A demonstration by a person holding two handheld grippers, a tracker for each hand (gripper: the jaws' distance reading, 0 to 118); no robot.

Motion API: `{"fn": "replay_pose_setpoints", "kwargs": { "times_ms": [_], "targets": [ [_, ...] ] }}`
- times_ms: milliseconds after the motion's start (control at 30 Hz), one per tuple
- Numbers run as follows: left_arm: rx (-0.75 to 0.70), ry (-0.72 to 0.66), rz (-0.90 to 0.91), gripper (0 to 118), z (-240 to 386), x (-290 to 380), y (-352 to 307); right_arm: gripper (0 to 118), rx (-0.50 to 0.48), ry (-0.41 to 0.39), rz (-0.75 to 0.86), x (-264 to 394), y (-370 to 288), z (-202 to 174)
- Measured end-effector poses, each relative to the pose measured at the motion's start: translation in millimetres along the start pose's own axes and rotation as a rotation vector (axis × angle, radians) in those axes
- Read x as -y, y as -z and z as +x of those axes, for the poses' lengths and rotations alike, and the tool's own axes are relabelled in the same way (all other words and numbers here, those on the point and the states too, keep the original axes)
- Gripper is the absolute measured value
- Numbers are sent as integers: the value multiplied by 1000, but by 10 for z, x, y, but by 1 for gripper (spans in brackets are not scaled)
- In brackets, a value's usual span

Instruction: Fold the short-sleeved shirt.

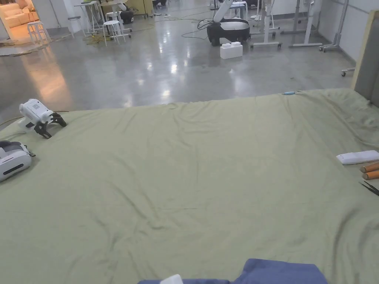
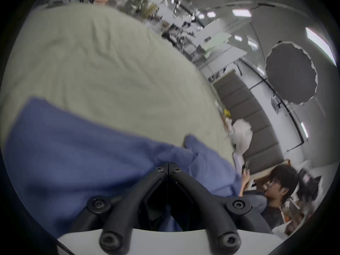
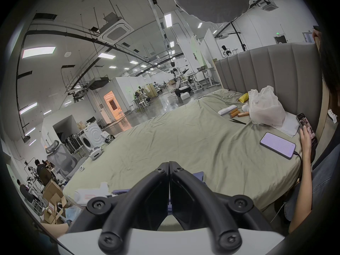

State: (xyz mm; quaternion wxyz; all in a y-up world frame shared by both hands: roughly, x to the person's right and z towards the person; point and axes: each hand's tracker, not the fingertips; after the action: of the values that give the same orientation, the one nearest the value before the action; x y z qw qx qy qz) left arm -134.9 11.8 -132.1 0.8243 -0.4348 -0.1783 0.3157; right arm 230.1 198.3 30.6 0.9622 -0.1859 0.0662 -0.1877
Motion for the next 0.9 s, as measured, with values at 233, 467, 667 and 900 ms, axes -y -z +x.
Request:
{"fn": "replay_pose_setpoints", "kwargs": {
  "times_ms": [233, 467, 667, 900],
  "targets": [
    [-7, 40, 94, 54, -11, -238, -532, 0, -18, -18, -41, 48, 123, -65],
    [-45, -218, 258, 94, -915, -393, -1448, 0, -66, -7, -63, 77, 284, -97],
    [128, -479, 231, 68, -1250, -180, -949, 0, -71, -16, -81, 97, 295, -145],
    [22, -358, 317, 11, -1040, -320, -1384, 0, -60, -12, -77, 78, 268, -83]
  ]
}}
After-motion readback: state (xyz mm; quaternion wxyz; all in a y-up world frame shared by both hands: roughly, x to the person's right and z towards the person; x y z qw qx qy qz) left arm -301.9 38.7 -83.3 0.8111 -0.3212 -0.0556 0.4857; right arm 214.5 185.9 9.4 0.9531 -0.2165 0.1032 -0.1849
